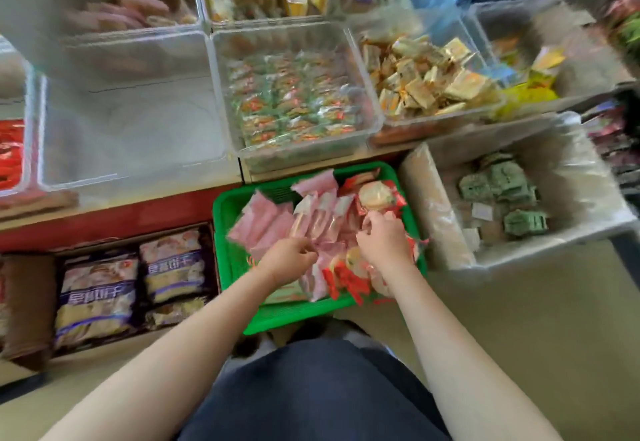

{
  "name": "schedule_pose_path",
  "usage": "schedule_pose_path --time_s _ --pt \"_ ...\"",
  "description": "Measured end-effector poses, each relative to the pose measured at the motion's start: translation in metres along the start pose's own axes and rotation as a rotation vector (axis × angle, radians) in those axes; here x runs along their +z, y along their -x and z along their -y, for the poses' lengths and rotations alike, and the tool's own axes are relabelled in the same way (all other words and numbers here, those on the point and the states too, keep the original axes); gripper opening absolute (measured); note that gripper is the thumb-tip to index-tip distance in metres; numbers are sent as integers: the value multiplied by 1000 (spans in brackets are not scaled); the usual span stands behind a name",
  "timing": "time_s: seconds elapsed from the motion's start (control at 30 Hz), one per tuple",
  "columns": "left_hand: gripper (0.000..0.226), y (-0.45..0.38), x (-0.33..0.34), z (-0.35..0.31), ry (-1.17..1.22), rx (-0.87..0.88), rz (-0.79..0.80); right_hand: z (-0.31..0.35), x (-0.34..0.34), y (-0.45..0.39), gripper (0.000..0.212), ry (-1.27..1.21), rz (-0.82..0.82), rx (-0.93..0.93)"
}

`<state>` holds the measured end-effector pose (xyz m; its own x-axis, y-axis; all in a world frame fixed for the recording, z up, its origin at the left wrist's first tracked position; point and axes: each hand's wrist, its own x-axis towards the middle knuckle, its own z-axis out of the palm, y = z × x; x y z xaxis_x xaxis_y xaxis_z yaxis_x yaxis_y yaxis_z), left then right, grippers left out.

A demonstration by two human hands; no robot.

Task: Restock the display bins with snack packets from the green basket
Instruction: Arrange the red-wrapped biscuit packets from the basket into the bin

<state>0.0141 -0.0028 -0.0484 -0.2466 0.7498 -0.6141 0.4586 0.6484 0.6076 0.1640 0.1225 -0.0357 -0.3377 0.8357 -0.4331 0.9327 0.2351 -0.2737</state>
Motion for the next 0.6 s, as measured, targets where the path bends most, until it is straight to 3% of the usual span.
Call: schedule_pose_path --time_s 0.07,0.13,0.2,0.3,0.37,0.6 --pt "19 -7 17 -18 -36 -10 1 -20 -3 0 58 179 112 103" --pt "45 -14 36 -28 -136 -31 18 -35 0 0 82 263 260 168" --pt "71 -18 55 -35 -272 -77 47 -44 10 -1 85 269 333 171" --pt "79 -21 78 -41 -374 -136 35 -51 21 -4 73 263 306 101" --pt "74 -26 86 -41 -374 -172 13 -55 22 -8 61 234 299 59" --pt "15 -37 74 -35 -206 -220 -147 -64 13 -32 18 61 228 -101"
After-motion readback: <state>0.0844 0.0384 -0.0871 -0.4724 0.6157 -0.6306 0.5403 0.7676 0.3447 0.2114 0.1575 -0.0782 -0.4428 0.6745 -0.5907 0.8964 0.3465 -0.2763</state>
